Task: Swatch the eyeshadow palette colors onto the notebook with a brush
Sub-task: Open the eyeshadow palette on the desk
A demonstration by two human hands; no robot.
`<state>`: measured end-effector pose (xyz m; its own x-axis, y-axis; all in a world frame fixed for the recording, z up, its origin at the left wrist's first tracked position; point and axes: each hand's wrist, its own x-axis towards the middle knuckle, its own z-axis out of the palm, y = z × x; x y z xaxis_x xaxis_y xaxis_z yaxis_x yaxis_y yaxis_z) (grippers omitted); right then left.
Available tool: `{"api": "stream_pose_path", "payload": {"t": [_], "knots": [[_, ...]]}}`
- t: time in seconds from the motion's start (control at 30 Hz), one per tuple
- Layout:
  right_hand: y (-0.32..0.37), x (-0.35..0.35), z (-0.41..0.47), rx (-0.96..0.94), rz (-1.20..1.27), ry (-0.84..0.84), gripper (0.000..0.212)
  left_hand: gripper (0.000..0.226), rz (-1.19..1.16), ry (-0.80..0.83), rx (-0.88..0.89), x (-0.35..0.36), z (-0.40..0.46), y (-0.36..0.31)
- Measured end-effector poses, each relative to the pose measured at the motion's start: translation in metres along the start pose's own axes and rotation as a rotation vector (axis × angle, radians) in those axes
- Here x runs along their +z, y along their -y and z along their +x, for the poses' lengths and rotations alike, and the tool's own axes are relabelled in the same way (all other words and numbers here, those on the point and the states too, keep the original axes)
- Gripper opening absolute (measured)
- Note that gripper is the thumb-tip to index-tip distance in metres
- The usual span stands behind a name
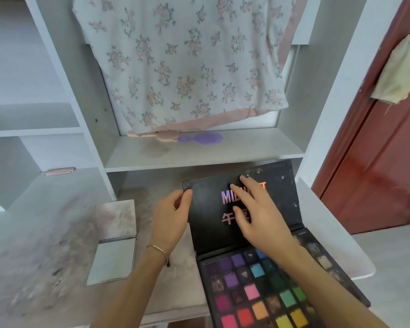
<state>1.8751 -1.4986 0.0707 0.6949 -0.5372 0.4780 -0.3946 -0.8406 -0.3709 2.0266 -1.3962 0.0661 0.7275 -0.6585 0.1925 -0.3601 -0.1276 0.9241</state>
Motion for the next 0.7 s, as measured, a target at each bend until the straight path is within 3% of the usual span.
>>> {"api": "stream_pose_path", "payload": {"t": [0.1, 0.23, 0.37, 0.53, 0.7], "knots": [[-0.01, 0.009, -0.006, 0.023, -0.052, 0.21, 0.05, 0.015, -0.066, 0.031, -0.131, 0.002, 0.01, 0.011], [-0.025, 0.013, -0.017, 0.073, -0.029, 0.333, 0.055, 0.011, -0.012, 0.088, -0.224, 0.009, 0.021, 0.028], [-0.037, 0.006, -0.021, 0.151, -0.026, 0.358, 0.052, 0.009, 0.024, 0.039, -0.277, 0.015, 0.035, 0.035], [-0.043, 0.002, -0.025, 0.216, -0.053, 0.405, 0.052, 0.033, 0.149, -0.027, -0.243, 0.021, 0.058, 0.032], [-0.056, -0.003, -0.033, 0.376, -0.015, 0.292, 0.053, 0.035, 0.295, 0.001, -0.163, 0.02, 0.06, 0.029]]}}
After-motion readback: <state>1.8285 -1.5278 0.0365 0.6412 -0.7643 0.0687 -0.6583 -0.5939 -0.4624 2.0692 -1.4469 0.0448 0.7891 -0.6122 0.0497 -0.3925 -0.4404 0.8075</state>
